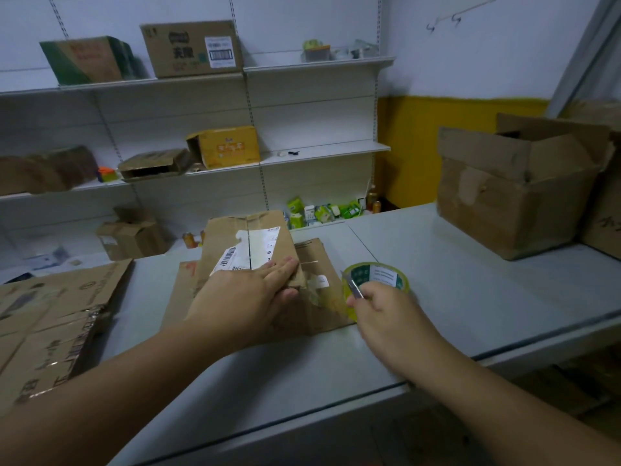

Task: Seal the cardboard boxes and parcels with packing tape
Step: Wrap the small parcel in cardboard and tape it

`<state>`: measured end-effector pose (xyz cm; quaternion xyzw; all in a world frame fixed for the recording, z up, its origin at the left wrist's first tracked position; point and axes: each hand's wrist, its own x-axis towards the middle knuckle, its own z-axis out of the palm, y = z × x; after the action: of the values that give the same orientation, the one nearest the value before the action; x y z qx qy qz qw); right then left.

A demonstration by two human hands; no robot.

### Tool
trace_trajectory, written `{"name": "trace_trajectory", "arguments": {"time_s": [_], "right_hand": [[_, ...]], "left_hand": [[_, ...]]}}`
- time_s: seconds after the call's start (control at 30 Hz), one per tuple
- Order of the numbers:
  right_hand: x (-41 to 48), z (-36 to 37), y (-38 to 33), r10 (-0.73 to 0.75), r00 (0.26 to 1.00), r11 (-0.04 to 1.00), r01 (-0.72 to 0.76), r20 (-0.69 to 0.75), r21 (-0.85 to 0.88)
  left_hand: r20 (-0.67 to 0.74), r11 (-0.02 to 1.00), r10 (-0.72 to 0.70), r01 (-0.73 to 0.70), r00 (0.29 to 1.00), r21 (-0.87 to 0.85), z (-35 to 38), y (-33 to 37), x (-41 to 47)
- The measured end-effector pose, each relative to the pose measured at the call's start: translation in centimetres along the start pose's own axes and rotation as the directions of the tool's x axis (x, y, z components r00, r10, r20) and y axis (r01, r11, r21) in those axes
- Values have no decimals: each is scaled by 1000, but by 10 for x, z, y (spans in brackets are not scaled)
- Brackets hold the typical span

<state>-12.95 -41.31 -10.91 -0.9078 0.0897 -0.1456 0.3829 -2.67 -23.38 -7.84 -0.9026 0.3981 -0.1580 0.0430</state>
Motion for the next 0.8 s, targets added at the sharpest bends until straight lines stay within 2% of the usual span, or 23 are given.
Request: {"name": "trace_trajectory", "arguments": {"time_s": [0.07, 0.13, 0.23, 0.37, 0.63, 0.8], "right_hand": [[4, 11, -10, -18, 1000, 997, 19, 16, -69], [5, 21, -18, -73, 996, 962, 83, 49, -260], [5, 33, -23, -55, 990, 907, 105, 132, -408], [2, 35, -26, -38, 988, 876, 104, 149, -470], [3, 23, -26, 100, 936, 814, 118, 338, -569], [11, -4, -19, 143, 911, 739, 161, 386, -654]], "left_hand": [[-7, 1000, 2, -2, 1000, 1, 1, 0, 0], [-14, 1000, 5, -5, 1000, 7, 1, 1, 0], [-12, 1000, 5, -5, 1000, 1, 3, 0, 0], [-3, 1000, 11, -11, 1000, 26, 3, 2, 0], [19, 1000, -2, 1, 1000, 25, 3, 0, 1], [46, 1000, 7, -8, 999, 20, 1, 0, 2]]}}
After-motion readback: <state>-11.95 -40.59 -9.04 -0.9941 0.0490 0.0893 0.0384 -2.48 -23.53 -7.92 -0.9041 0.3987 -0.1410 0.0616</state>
